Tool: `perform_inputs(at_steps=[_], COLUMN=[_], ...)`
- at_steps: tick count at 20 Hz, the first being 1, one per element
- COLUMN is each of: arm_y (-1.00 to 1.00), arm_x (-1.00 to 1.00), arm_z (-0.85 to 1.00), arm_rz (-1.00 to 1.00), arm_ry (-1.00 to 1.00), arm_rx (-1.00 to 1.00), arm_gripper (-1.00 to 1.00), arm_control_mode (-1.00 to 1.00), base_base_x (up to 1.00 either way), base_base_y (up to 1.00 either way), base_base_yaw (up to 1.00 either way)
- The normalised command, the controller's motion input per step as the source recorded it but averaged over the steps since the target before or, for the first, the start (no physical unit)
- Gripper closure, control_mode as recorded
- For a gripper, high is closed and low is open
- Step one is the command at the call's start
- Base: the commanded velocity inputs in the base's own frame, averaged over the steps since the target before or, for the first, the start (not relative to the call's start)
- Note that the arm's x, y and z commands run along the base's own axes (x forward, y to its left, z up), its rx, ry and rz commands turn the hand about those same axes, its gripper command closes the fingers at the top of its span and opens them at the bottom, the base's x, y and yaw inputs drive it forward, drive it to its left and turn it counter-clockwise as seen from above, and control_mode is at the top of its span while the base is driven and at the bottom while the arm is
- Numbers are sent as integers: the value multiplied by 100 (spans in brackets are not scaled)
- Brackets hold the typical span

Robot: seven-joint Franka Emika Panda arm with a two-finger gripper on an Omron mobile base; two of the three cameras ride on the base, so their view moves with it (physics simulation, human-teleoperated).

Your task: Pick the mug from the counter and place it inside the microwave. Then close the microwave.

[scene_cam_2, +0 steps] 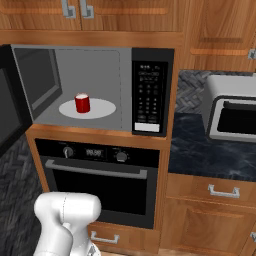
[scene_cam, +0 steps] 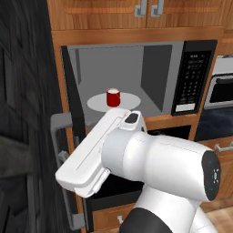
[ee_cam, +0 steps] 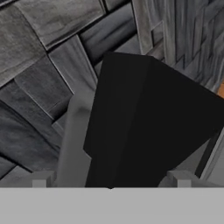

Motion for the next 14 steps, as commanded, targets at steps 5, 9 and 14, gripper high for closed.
perform_inputs(at_steps=[5,9,14], arm_y=[0,-19,-39], arm_x=[33,19,21], arm_z=[0,0,0], arm_rz=[-3,0,0], arm_ry=[0,0,0], arm_rx=[0,0,0], arm_gripper=[-100,-100,-100], arm_control_mode=[-100,-100,-100], base_base_x=[0,0,0], base_base_y=[0,0,0], base_base_yaw=[0,0,0])
